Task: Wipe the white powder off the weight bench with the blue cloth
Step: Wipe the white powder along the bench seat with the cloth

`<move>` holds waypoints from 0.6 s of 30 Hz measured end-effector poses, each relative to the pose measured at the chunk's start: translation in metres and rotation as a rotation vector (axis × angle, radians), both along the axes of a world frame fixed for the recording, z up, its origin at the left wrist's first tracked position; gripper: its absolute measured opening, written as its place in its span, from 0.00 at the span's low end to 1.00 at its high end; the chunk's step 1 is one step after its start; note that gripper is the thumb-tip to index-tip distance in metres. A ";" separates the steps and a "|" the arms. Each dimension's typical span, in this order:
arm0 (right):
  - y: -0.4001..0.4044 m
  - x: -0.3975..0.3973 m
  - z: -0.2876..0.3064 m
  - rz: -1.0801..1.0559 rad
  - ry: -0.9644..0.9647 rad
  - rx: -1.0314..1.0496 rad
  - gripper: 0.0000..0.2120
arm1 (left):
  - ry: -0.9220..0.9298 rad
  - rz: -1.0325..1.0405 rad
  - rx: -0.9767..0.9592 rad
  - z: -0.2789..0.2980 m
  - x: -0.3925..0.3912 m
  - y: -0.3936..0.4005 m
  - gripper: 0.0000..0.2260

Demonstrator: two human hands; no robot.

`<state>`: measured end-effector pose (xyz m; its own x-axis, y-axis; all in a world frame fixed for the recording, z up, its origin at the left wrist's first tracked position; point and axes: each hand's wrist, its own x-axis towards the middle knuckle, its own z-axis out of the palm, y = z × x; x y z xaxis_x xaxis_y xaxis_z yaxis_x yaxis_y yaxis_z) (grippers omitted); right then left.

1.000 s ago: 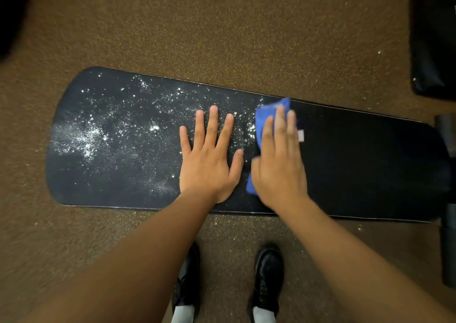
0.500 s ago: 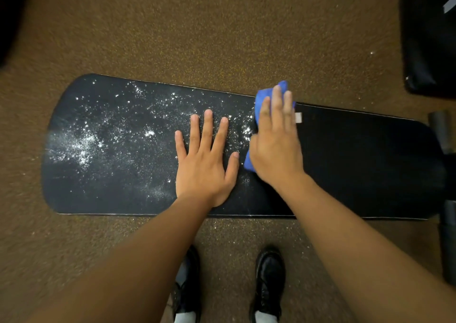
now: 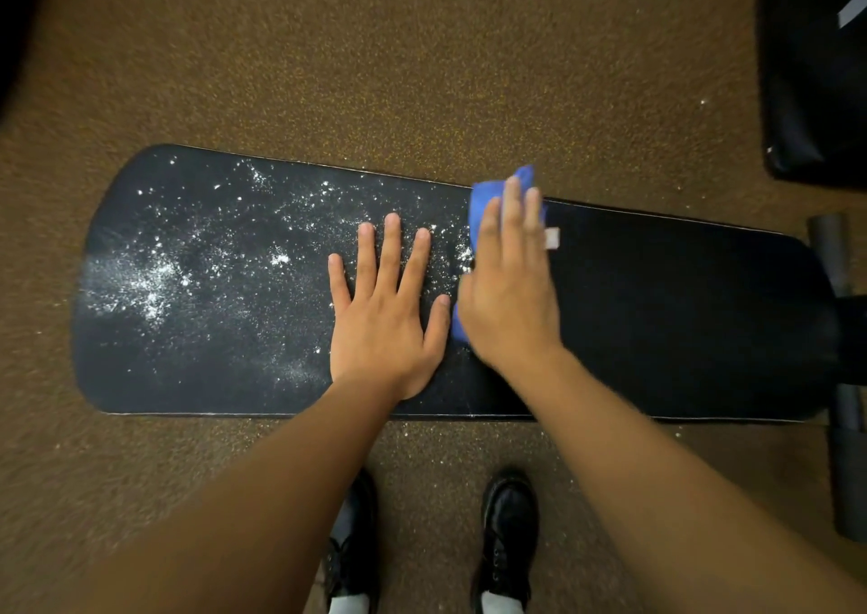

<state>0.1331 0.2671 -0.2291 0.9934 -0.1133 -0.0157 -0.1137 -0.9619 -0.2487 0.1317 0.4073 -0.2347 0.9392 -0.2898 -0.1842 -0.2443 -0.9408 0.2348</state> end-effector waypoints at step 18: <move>0.015 -0.087 0.009 0.172 0.070 0.039 0.33 | 0.008 -0.013 0.002 -0.002 0.000 0.002 0.31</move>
<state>0.0459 0.2821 -0.2206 0.9944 0.0601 -0.0867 0.0332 -0.9584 -0.2836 0.1319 0.4089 -0.2363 0.9340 -0.3012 -0.1921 -0.2543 -0.9382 0.2345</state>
